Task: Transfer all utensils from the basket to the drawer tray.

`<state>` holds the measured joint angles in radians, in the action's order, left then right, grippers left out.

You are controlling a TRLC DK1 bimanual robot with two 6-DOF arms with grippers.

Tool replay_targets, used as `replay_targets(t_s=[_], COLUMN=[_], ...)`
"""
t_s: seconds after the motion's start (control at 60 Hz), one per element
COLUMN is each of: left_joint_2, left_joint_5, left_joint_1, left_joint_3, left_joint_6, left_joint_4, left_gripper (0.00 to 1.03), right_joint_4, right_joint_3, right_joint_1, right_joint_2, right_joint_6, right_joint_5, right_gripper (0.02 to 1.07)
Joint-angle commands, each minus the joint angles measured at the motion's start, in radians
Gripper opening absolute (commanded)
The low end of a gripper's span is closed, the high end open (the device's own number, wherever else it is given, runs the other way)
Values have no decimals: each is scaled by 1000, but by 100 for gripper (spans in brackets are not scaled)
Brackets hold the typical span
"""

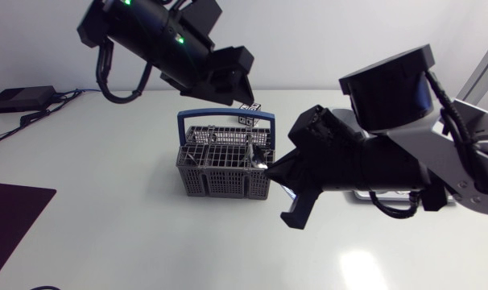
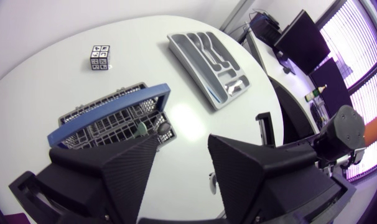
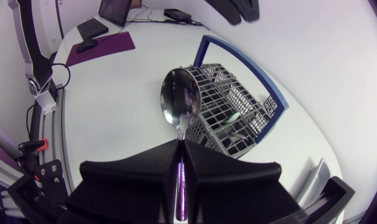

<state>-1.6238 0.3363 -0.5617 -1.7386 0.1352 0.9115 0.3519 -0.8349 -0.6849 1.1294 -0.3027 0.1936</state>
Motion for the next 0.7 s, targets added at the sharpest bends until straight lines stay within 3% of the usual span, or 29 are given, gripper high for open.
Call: replay_targets(t_s=[0.0, 0.317, 0.683], left_joint_2=[42, 107, 143], left_joint_5=[9, -20, -43], left_joint_1=[45, 186, 230], left_joint_3=[-32, 100, 266], left_joint_6=[21, -68, -137], left_joint_4=[-8, -8, -49], left_gripper=[66, 66, 65], right_joint_4=[33, 148, 269], right_joint_3=[37, 88, -7], right_joint_1=[47, 421, 961], right_joint_2=[-17, -37, 204], right_joint_6=[-62, -435, -1046], right_joint_5=[23, 196, 303], right_gripper=[10, 10, 10])
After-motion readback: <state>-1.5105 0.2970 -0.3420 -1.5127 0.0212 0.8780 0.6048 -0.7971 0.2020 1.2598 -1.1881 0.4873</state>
